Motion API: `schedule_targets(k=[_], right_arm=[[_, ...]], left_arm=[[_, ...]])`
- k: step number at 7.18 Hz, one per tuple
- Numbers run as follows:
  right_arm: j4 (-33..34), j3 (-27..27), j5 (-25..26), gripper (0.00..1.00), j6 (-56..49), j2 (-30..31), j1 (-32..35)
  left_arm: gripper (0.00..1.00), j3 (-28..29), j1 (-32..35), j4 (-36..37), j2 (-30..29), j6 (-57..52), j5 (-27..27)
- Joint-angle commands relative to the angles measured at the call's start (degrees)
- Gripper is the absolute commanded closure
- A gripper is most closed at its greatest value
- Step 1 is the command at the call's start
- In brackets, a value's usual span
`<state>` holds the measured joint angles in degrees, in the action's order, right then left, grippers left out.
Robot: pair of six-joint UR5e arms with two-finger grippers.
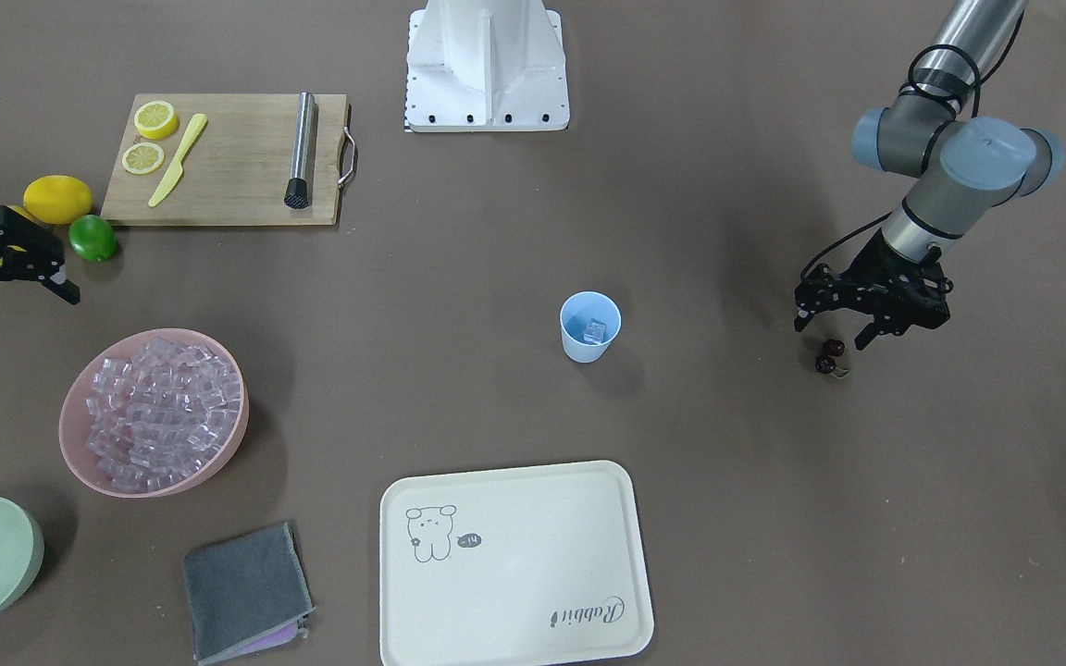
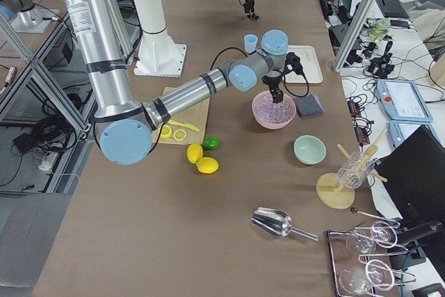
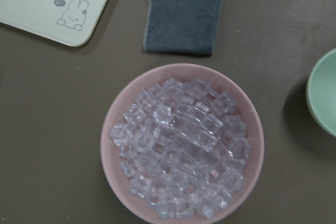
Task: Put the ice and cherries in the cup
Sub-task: 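Withdraw the right gripper toward its rest while the left gripper reaches for the cherries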
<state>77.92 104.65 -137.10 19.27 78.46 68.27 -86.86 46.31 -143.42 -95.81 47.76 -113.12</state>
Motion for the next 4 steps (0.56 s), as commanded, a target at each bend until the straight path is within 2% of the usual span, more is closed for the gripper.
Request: schedule_targets(k=[1,2,4], right_arm=[[2.04,-0.23,5.84,0.02,-4.30,6.86,0.20],[3.62,-0.67,6.66,0.02,-6.59,7.84,0.37],[3.90,-1.38,6.06,0.01,-8.88,9.17,2.47]], left_arm=[[0.18,-0.06,-0.25,0.07,-0.95,0.31,1.23],[0.34,0.02,-0.25,0.07,-0.96,0.14,1.50],[0.36,0.81,-0.25,0.16,-1.04,-0.13,1.76]])
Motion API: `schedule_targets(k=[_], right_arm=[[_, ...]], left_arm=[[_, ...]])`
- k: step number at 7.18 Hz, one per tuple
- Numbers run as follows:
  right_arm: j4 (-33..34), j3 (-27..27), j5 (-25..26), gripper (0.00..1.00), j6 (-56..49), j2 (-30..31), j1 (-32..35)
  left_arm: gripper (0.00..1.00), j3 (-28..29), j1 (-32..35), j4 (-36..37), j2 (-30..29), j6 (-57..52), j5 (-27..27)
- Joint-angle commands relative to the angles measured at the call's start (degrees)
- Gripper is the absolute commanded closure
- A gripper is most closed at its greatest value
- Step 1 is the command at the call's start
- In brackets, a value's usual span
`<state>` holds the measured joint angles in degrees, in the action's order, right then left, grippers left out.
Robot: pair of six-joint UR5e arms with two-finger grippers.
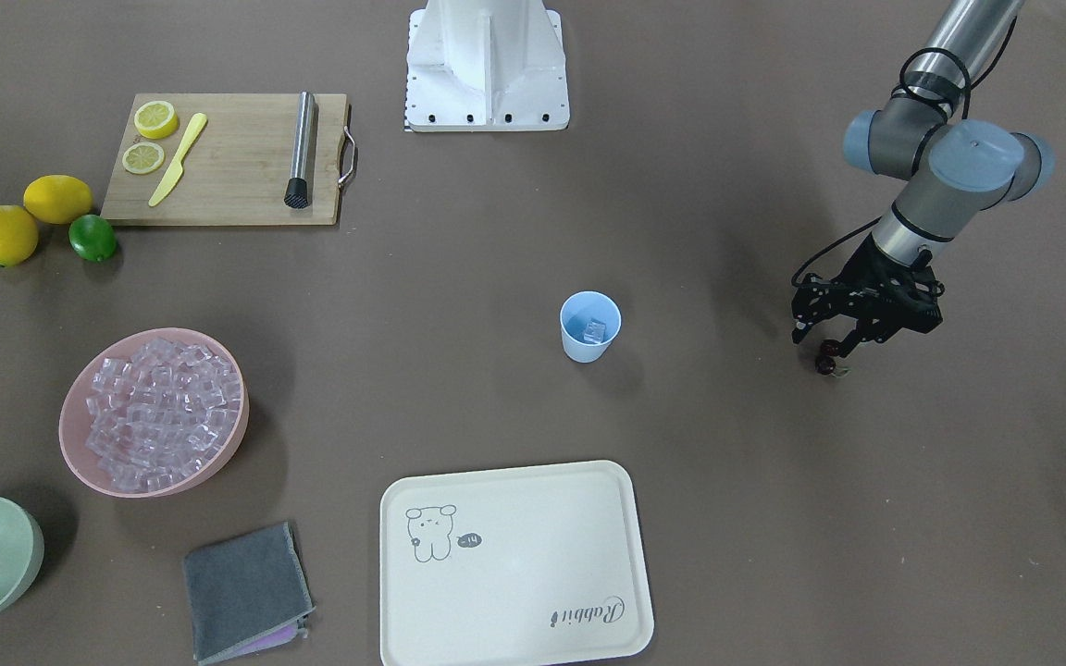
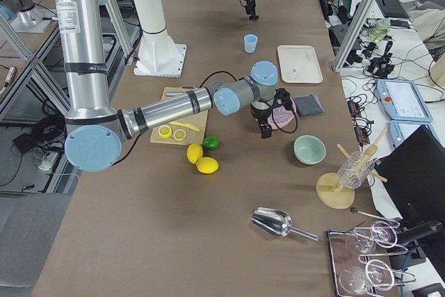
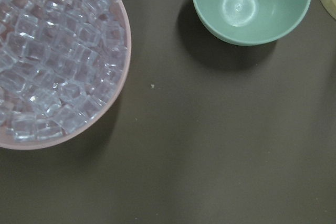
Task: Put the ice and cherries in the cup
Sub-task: 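Grasp the dark cherries by the stems with the left gripper and lift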
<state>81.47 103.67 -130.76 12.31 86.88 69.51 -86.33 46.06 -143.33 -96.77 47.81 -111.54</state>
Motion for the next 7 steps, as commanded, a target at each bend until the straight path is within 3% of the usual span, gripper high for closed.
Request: schedule_targets(k=[1,2,5,7], right_arm=[[0.44,-0.75,0.06,0.01,-4.11,0.84,1.76],[0.27,-1.80,-0.20,0.01,-5.62,0.75,2.29],[-0.08,-2.16,0.33,0.01,-6.42,0.75,2.30],[0.35,-1.64,-0.55,0.02,-7.21,0.31,2.91]], left_arm=[[0.36,0.20,0.00,0.16,-0.17,-0.09,0.18],[0.46,-0.15,0.00,0.16,-0.08,-0.18,0.09],[0.97,-0.15,0.00,0.42,-0.17,0.26,-0.09],[1.00,-2.33,0.69,0.59,-0.17,0.35,-0.61]])
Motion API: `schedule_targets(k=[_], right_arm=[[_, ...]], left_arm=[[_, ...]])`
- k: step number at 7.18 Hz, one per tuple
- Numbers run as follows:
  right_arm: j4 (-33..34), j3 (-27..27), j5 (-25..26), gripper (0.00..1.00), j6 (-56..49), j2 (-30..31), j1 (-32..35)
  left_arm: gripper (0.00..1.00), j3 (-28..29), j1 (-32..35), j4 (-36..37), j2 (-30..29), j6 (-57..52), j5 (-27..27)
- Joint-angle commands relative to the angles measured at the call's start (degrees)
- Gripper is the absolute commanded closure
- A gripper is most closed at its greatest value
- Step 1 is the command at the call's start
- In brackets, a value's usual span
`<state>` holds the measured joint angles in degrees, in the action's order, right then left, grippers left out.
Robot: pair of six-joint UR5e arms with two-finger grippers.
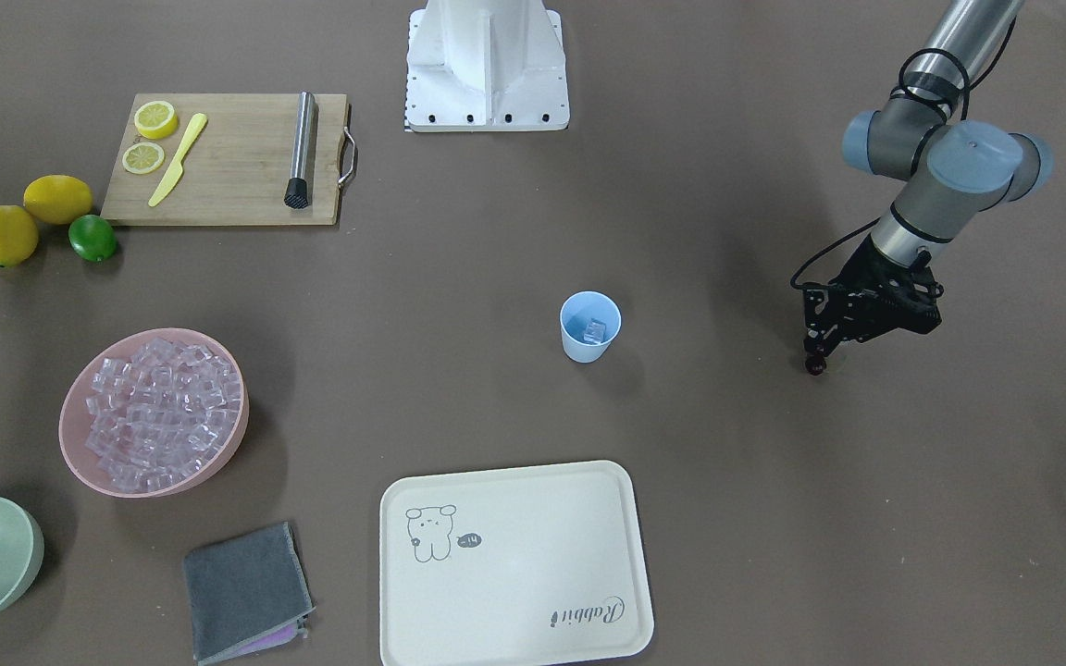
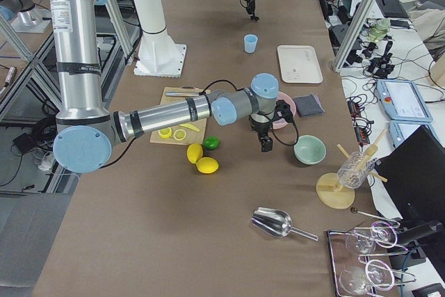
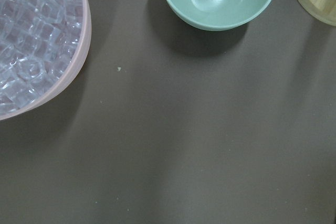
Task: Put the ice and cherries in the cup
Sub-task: 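Grasp the dark cherries by the stems with the left gripper and lift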
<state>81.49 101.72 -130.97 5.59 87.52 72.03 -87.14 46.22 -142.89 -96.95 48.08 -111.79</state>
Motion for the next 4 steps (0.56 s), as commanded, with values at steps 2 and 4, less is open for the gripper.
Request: schedule_targets(k=[2,4], right_arm=[[0.42,-0.29,-0.34,0.02,-1.63,-0.42,1.01],[0.34,-0.12,-0.34,0.02,-1.81,-0.33,1.10]], left_arm=[[1.00,-6.87,4.74,7.57,-6.28,5.31,-9.53],[1.00,-14.08,4.68,15.85,-13.93,15.34,-12.49]])
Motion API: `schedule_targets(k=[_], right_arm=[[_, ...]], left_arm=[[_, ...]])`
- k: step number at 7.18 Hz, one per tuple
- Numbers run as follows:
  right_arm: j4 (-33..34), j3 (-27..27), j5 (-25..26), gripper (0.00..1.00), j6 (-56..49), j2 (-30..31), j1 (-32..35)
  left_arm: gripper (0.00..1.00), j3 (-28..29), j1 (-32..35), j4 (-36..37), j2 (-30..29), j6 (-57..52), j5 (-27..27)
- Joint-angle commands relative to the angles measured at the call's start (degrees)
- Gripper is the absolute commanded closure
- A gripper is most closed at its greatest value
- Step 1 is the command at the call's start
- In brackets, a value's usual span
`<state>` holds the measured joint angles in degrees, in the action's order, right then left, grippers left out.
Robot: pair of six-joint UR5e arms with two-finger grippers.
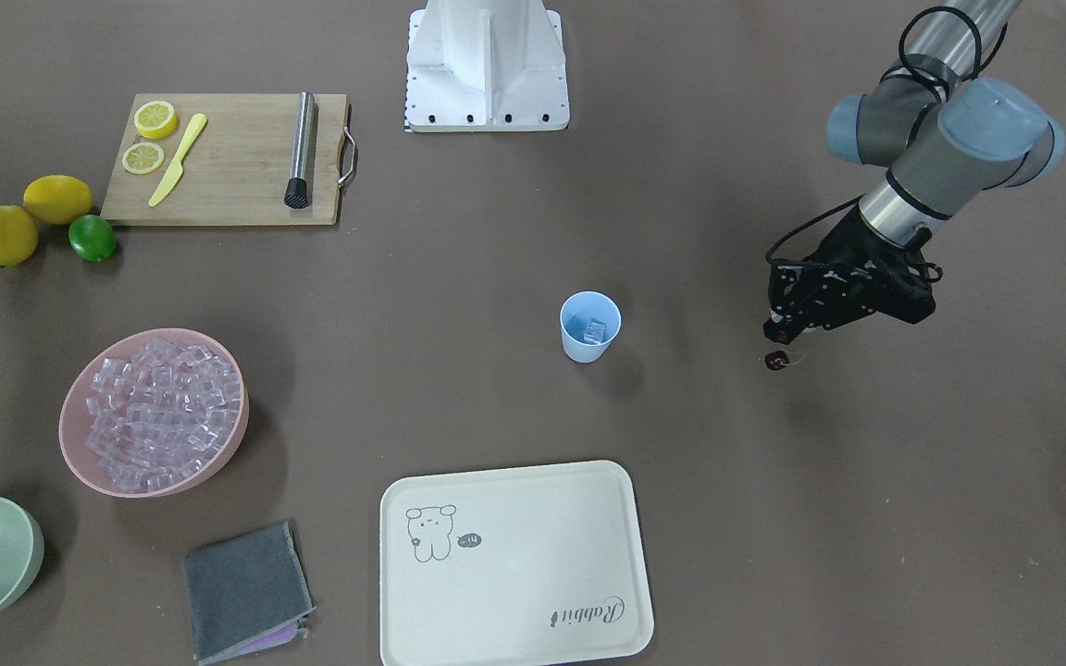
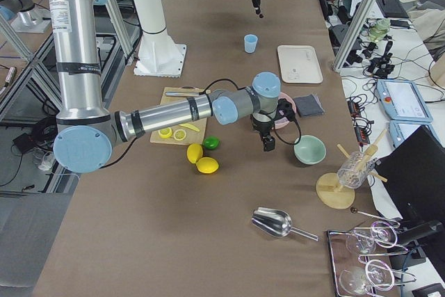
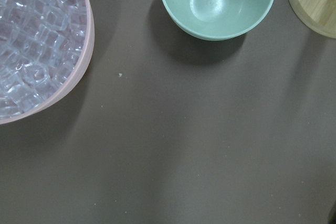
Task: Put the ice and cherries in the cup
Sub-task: 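Carry the cherries with the left gripper over the blue cup and release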
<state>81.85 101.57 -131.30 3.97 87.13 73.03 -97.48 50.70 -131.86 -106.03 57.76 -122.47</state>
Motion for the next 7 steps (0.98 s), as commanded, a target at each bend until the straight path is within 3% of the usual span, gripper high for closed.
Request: schedule_targets(k=[1,3,5,7], right_arm=[[0.06,-0.06,-0.44,0.02,-0.28,0.41,0.79],[-0.03,-0.41,-2.62,0.02,-0.46,0.23,1.32],[-0.11,-1.54,-3.70,0.02,-0.81,0.58,2.55],[-0.64,-1.56,-3.78,0.02,-1.07,1.20,3.25]], left_arm=[[1.00,-3.86,-0.69,7.46,-9.76,9.44,-1.72],[1.00,-3.77,-4.72,8.02,-13.06,15.62,0.28],[1.00,-1.33,-10.61,8.02,-12.97,15.02,6.95],[1.00,-0.26,-11.24,8.02,-12.45,15.02,7.24]])
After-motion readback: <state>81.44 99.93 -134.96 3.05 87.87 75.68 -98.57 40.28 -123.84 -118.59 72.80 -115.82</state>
